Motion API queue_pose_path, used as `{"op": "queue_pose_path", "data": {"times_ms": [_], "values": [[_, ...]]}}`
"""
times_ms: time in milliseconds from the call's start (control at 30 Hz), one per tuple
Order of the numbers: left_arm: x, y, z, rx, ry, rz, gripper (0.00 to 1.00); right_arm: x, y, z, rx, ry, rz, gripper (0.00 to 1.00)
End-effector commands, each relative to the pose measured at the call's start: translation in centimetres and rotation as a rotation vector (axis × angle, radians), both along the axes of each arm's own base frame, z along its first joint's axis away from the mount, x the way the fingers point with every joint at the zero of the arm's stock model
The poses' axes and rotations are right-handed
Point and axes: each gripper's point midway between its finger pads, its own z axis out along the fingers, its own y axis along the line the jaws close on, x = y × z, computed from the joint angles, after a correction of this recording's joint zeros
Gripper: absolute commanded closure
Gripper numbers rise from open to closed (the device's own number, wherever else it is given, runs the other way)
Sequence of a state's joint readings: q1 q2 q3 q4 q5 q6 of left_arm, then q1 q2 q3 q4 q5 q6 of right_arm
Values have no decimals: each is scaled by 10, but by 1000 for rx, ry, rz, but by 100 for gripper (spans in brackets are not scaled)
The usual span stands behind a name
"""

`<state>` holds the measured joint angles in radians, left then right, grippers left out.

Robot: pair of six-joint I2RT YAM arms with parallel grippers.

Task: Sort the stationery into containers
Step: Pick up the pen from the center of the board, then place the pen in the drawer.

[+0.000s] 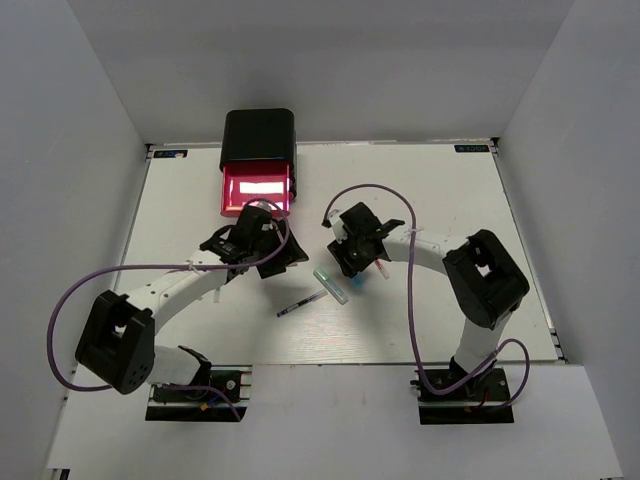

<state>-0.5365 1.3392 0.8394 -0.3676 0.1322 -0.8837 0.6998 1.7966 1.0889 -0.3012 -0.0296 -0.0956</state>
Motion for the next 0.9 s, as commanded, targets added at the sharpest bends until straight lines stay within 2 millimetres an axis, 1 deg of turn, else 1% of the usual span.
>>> {"op": "queue_pose_path", "data": {"times_ms": [0,33,67,100,133,167,200,233,267,300,333,367,400,433,467,500,533,567,600,633,667,700,733,767,800,833,867], "values": [[4,-1,9,12,-17,62,21,1,0,-2,8,35,-33,51],[1,-5,9,7,-12,58,21,1,1,-3,8,38,-33,51],[0,-2,4,19,-8,65,21,1,1,-3,6,44,-31,51],[-2,-5,5,14,-4,59,21,-2,1,-7,11,70,-28,54],[-6,-5,1,26,-1,56,21,-2,2,-6,18,75,-27,57],[-5,-6,1,21,3,62,21,-3,2,-8,14,78,-5,62],[-9,-5,-4,36,7,60,21,-4,5,-4,35,86,10,72],[-9,-6,-1,23,4,69,21,-2,6,-1,36,65,53,77],[-14,-5,-4,33,4,64,20,2,11,6,62,48,80,81],[-17,-3,-6,30,13,73,20,4,16,15,86,21,136,88],[-20,1,-13,32,21,90,20,7,21,27,108,-10,174,92],[-23,3,-11,26,14,91,20,15,32,45,146,-61,245,95],[-28,6,-18,22,25,101,20,19,40,67,183,-129,326,99],[-27,7,-18,20,11,107,22,22,45,78,203,-169,364,100],[-30,9,-19,14,15,115,22,26,55,96,239,-215,409,100],[-32,13,-19,13,3,121,25,35,67,120,278,-307,490,100],[-34,14,-19,5,5,129,30,40,74,140,305,-363,521,100],[-35,16,-19,9,-2,136,33,41,80,150,321,-395,560,100],[-37,18,-20,9,-2,136,36,50,91,176,357,-461,590,100],[-35,19,-14,-1,-25,143,39,53,99,185,374,-491,610,100],[-37,20,-14,-2,-27,143,43,55,104,188,395,-493,628,100],[-38,23,-13,4,-30,150,43,62,115,218,439,-558,650,100],[-41,25,-16,11,-22,150,43,64,124,211,449,-541,676,100],[-40,26,-11,4,-41,157,44,66,129,216,464,-552,686,100],[-44,29,-14,12,-32,157,44,68,137,232,492,-581,706,100],[-44,29,-11,1,-35,163,44,70,145,248,522,-614,731,100],[-47,31,-14,6,-28,163,44,74,155,238,528,-597,740,100]]}}
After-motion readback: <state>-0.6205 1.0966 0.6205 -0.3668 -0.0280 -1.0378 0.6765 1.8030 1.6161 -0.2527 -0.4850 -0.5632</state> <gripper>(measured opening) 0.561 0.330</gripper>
